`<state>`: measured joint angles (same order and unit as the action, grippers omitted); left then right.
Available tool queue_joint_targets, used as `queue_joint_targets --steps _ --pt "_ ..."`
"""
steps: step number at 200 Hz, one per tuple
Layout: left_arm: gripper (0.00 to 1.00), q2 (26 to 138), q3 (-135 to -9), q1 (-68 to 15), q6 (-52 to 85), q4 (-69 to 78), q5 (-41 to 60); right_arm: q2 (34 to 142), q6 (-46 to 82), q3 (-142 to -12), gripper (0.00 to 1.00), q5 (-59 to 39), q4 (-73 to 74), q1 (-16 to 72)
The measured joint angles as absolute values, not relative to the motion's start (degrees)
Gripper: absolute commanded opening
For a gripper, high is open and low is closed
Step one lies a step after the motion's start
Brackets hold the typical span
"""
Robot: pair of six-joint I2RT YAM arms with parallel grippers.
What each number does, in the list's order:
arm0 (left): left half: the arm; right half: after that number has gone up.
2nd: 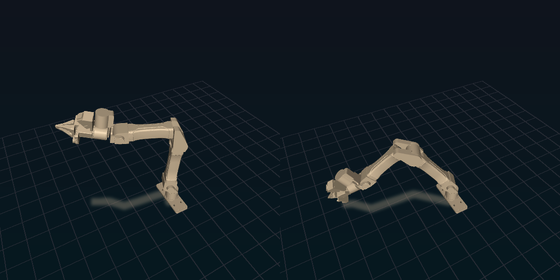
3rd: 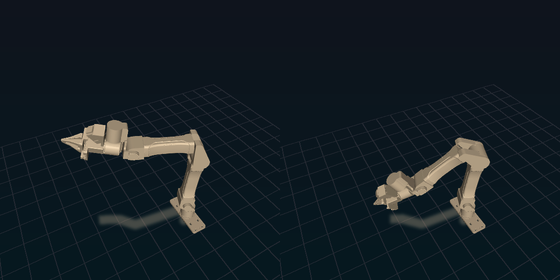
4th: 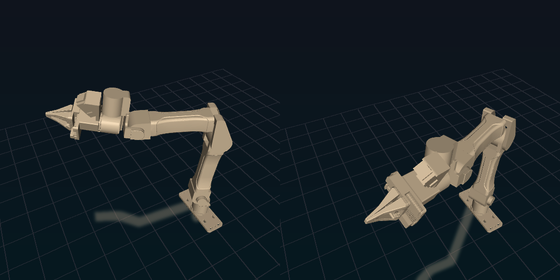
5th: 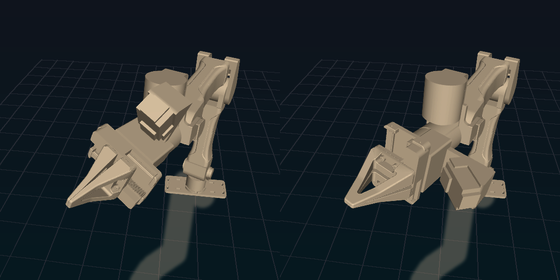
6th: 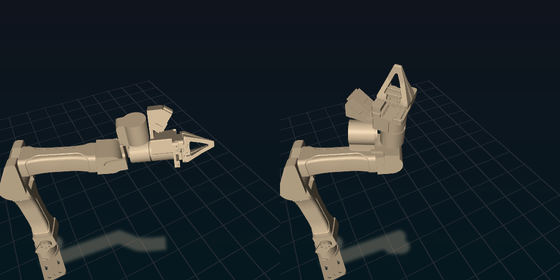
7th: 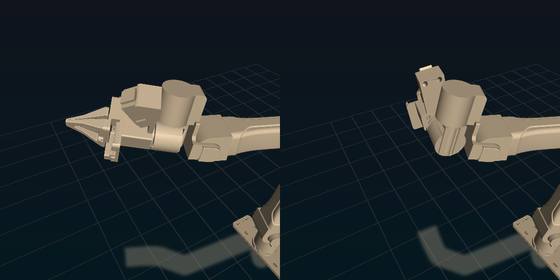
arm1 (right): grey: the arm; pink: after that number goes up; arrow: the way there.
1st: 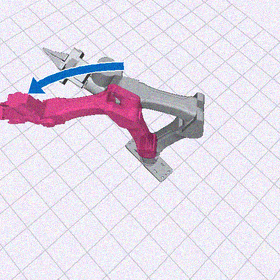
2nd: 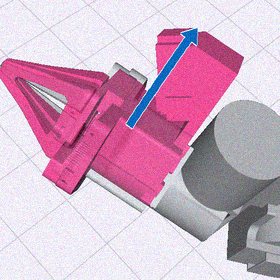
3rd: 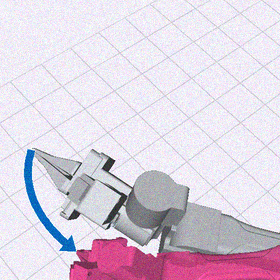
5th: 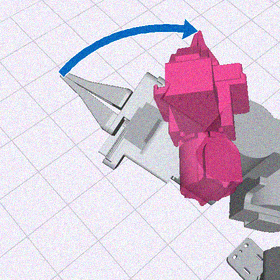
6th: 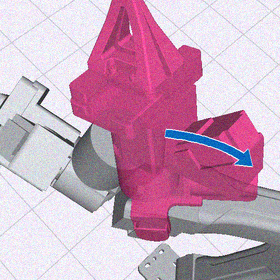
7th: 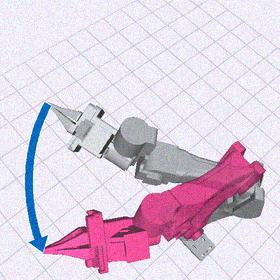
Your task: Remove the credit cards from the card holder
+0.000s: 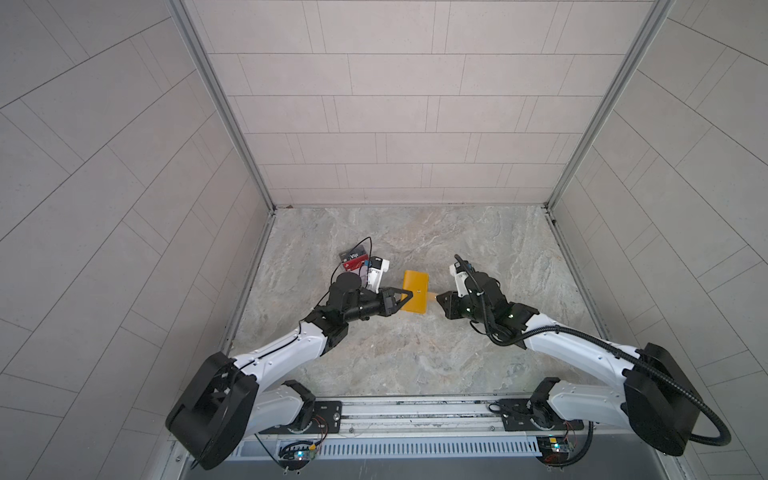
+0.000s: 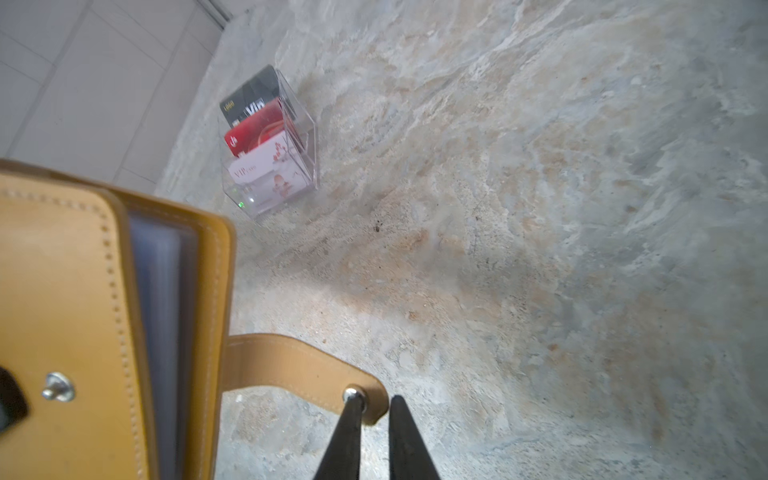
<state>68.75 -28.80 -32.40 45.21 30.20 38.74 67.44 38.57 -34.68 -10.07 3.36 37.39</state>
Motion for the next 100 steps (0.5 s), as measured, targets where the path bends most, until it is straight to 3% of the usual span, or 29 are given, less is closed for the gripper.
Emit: queue_joint_targets --steps 52,100 --pt "0.00 69.06 -28.80 -31.00 49.76 37.17 41.41 61.89 40.05 -30.17 0.39 -12.64 10.63 36.95" --pt "0.00 69.80 -28.75 -30.70 52.53 41.78 41.80 61.67 46.04 -27.44 0.40 -16.40 21.41 36.95"
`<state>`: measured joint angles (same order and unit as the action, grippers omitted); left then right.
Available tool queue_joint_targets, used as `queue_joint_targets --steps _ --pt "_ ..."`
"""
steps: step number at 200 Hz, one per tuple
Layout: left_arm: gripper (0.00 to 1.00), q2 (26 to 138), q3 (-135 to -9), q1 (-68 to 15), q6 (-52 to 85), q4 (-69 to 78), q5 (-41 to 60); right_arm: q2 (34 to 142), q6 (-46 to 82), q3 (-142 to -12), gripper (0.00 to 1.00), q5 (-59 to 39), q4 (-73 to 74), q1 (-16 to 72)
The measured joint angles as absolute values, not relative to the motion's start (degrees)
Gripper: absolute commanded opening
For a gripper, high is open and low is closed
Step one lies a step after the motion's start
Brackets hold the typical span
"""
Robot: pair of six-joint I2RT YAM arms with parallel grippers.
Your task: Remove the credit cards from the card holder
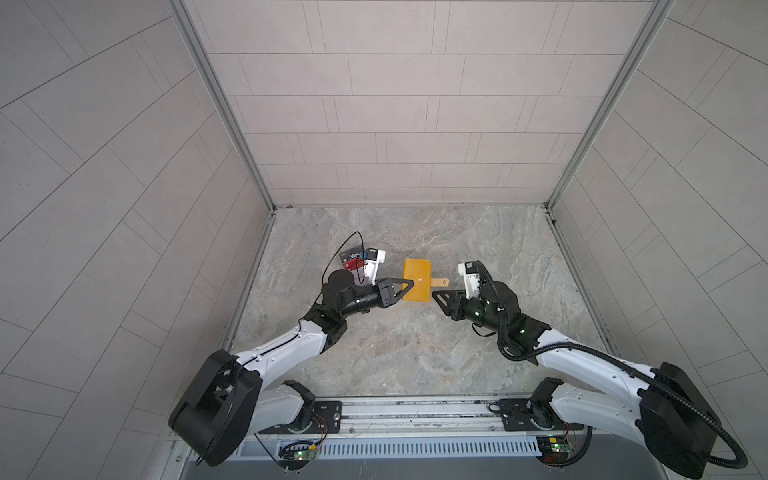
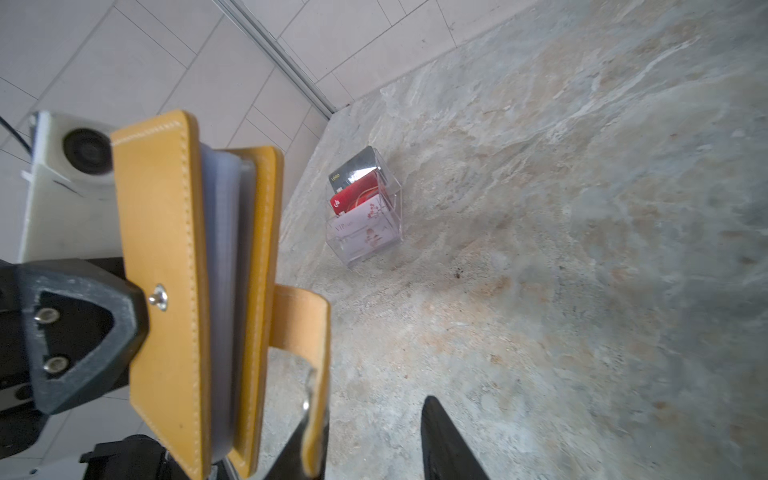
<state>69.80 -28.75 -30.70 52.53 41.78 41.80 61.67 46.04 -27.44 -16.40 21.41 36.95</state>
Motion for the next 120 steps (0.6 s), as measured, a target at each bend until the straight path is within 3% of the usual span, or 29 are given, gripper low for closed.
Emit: queue_joint_targets --steps 120 --pt "0.00 69.82 -27.27 -30.35 55.81 47.62 41.98 59.35 50.48 -25.78 0.42 -16.03 31.05 36.73"
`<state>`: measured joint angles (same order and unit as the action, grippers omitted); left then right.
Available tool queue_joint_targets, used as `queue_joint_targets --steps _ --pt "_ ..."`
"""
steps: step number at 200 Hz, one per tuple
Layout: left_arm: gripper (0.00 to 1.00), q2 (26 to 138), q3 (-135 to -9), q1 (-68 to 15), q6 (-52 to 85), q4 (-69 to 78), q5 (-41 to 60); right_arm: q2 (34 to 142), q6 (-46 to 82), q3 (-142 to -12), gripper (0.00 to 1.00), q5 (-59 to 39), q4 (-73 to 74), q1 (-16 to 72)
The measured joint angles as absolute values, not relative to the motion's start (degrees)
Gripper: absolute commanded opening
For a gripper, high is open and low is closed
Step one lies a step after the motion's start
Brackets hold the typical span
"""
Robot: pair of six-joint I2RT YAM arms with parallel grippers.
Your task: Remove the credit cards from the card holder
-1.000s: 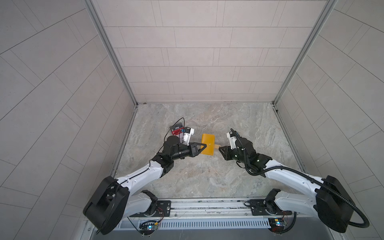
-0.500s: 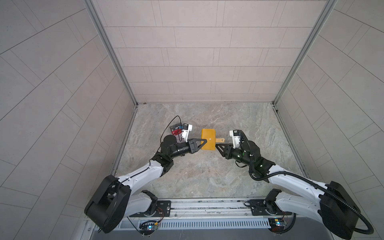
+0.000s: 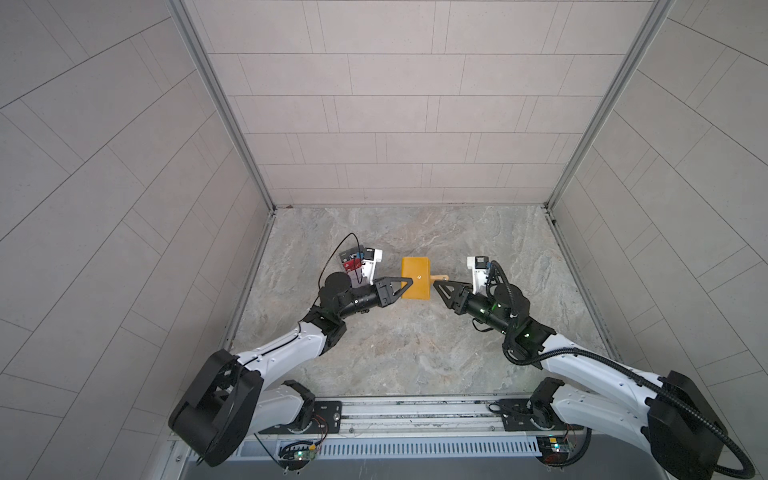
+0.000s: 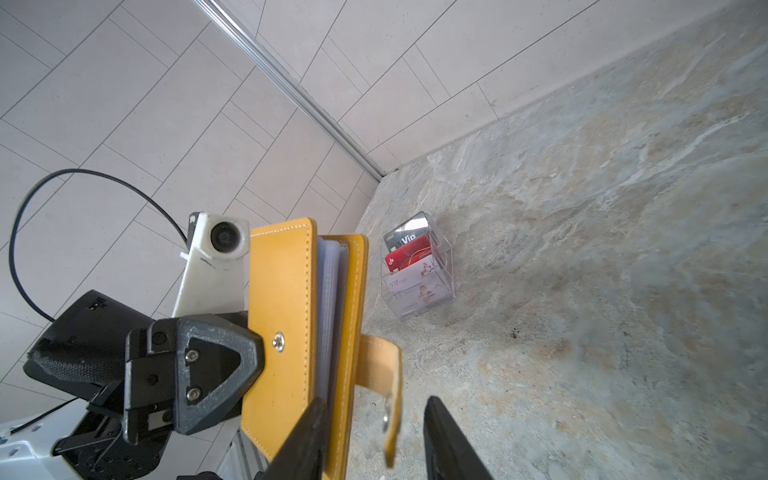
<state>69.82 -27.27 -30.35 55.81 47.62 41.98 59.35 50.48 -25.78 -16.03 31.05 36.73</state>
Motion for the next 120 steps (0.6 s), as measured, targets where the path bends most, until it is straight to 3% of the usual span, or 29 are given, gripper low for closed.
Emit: queue_joint_targets --steps 46,120 --pt "0.00 70.70 -26.61 -30.33 58.61 53.30 42.85 63.05 53.58 -25.78 0.42 -16.91 37.21 36.73" --pt "0.00 71.59 -26.59 -30.89 60.51 57.28 43.97 64.66 57.30 -25.78 0.33 -19.07 44.71 36.69"
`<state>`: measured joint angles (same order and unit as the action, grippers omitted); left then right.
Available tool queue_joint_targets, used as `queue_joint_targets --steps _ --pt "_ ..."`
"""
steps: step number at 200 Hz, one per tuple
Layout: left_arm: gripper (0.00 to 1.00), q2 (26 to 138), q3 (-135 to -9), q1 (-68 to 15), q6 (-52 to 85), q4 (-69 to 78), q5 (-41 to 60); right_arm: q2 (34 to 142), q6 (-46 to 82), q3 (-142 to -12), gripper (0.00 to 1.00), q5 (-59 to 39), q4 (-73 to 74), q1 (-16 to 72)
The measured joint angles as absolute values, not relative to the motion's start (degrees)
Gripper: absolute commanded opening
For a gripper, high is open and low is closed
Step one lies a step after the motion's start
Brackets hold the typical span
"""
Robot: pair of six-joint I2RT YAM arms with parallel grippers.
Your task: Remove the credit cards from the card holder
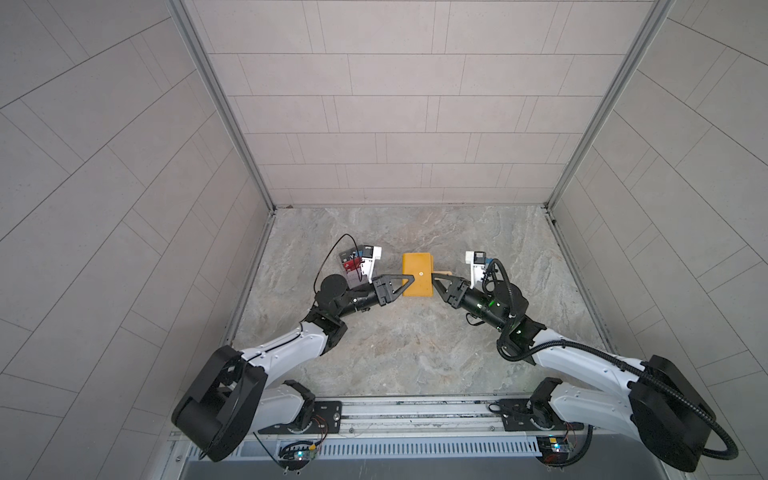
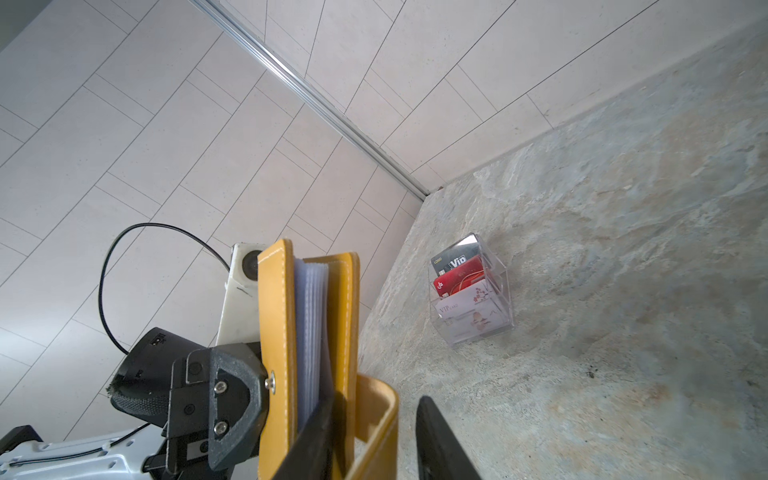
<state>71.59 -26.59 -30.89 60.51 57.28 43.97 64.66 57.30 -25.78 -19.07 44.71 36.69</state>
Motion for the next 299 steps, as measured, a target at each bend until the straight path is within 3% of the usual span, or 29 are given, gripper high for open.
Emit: queue_joint_targets --steps 33,63,85,107,129,183,228,299 --pt "0.01 73.23 -26.59 -31.20 61.69 59.86 44.45 66.41 58.89 -25.78 0.25 -20.01 47.75 36.53" --pt "0.09 73.60 -26.61 -31.29 62.00 60.07 44.56 66.39 59.90 -25.15 0.14 -20.71 49.39 36.18" --pt "0.18 73.43 -26.61 -31.35 61.08 58.41 44.53 65.30 60.14 -24.43 0.08 -21.23 49.28 35.81" --pt "0.36 71.77 -26.68 -31.68 59.07 54.81 44.29 63.59 59.94 -24.01 0.00 -21.67 47.55 35.79" --pt "0.48 69.34 -26.92 -32.14 55.11 49.01 43.53 61.89 59.59 -24.01 0.00 -21.52 45.65 35.44" --pt "0.62 62.15 -31.29 -34.09 42.96 26.94 37.58 61.25 58.78 -24.01 0.00 -20.99 42.57 35.18" --pt "0.66 59.57 -37.39 -36.84 33.30 9.13 30.28 60.84 56.27 -24.01 0.00 -19.90 37.23 35.18" --pt "0.57 63.77 -37.52 -38.00 30.89 4.54 27.62 60.71 52.40 -24.01 0.00 -18.92 29.04 35.18"
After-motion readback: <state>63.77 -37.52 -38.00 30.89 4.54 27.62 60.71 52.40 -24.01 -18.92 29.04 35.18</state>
